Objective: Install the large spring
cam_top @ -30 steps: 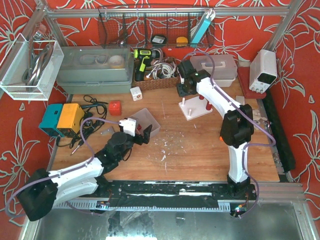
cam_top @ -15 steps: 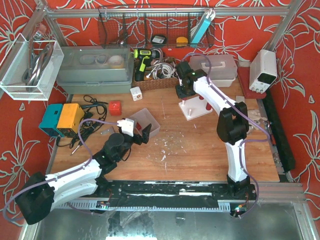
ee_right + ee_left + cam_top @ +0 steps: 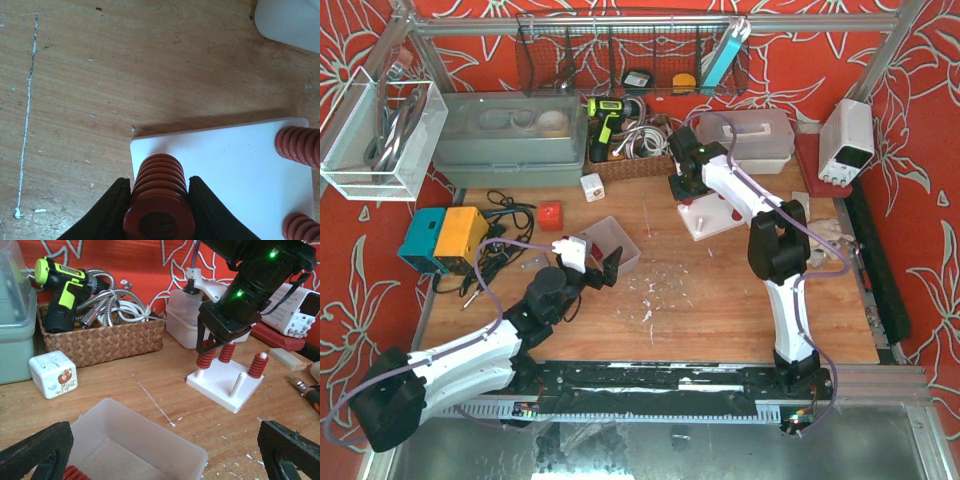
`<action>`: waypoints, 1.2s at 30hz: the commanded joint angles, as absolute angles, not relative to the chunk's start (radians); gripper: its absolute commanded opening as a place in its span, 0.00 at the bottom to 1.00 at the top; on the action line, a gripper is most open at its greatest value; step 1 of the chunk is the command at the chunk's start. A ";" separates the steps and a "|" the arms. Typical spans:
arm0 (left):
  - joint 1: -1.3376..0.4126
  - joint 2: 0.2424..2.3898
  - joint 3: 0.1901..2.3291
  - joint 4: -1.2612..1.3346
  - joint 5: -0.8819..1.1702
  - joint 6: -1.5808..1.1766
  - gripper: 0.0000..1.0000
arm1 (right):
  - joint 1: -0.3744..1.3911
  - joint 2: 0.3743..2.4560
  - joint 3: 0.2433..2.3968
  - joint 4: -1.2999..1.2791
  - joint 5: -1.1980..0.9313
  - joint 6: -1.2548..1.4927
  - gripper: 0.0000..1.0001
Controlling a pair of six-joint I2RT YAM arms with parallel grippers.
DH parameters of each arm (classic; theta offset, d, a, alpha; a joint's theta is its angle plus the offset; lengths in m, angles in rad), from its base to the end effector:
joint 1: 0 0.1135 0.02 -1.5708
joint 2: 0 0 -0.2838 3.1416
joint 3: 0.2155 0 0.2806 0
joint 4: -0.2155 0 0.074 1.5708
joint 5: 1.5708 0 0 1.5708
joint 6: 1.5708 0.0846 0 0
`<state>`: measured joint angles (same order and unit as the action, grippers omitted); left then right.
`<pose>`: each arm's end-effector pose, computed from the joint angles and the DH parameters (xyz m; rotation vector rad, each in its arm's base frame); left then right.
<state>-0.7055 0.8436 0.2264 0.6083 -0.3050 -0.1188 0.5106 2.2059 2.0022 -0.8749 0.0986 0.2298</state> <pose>0.2024 -0.1391 0.2144 0.2258 1.5776 -0.4037 0.4784 0.2584 0.2059 -0.3377 2.6240 0.1187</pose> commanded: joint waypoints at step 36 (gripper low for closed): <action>-0.686 0.975 0.577 0.012 -0.505 -0.758 1.00 | 0.623 1.352 1.152 -0.571 0.052 0.411 0.99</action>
